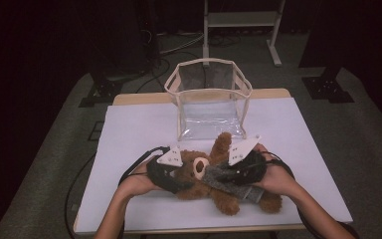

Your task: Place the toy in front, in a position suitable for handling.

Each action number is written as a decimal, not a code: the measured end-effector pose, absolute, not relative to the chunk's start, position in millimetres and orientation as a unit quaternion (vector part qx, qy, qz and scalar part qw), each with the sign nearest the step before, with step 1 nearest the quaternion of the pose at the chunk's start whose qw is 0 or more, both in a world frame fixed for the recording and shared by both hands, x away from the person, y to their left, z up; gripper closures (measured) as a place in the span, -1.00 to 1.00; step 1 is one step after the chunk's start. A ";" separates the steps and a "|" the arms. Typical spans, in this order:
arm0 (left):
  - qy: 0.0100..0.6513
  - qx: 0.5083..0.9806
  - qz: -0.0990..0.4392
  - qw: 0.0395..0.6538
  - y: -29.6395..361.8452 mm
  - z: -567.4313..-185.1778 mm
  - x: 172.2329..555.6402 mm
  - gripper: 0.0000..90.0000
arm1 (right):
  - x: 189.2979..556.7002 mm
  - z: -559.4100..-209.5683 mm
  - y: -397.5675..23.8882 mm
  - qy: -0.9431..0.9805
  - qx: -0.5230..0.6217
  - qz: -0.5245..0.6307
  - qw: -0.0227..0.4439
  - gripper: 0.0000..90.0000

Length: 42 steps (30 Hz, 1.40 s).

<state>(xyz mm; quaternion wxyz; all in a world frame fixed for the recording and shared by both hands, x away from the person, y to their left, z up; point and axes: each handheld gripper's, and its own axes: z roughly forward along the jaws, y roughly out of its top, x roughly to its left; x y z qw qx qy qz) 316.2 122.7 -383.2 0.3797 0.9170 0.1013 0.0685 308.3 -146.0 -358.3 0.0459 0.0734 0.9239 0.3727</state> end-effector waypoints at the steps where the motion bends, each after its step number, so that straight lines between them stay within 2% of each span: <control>1: 0.098 0.917 0.072 0.379 124.9 -382.6 316.2 -0.24 | 309.0 -360.6 -144.1 0.925 0.073 0.370 0.042 0.66; 9: 0.070 0.898 0.101 0.423 125.5 -367.7 316.7 -0.29 | 306.1 -362.1 -175.0 0.911 0.100 0.399 0.021 0.66; 13: 0.068 0.909 0.093 0.401 115.9 -371.4 323.2 -0.28 | 304.4 -359.7 -184.4 0.910 0.110 0.398 0.023 0.66; 16: 0.076 0.911 0.076 0.398 117.5 -378.3 326.1 -0.20 | 302.0 -357.2 -176.4 0.917 0.103 0.385 0.031 0.66; 24: 0.080 0.909 0.080 0.401 120.6 -381.6 324.4 -0.21 | 298.1 -367.3 -125.1 0.934 0.055 0.352 0.018 0.66; 31: 0.083 0.907 0.076 0.406 121.1 -381.8 324.6 -0.21 | 295.5 -370.2 -149.2 0.936 0.070 0.345 0.003 0.67; 34: 0.082 0.906 0.074 0.408 120.5 -382.2 325.0 -0.21 | 292.2 -366.5 -156.8 0.936 0.069 0.344 0.011 0.66; 42: 0.084 0.909 0.075 0.401 121.0 -383.2 323.7 -0.21 | 304.5 -356.7 -132.7 0.929 0.065 0.362 0.046 0.66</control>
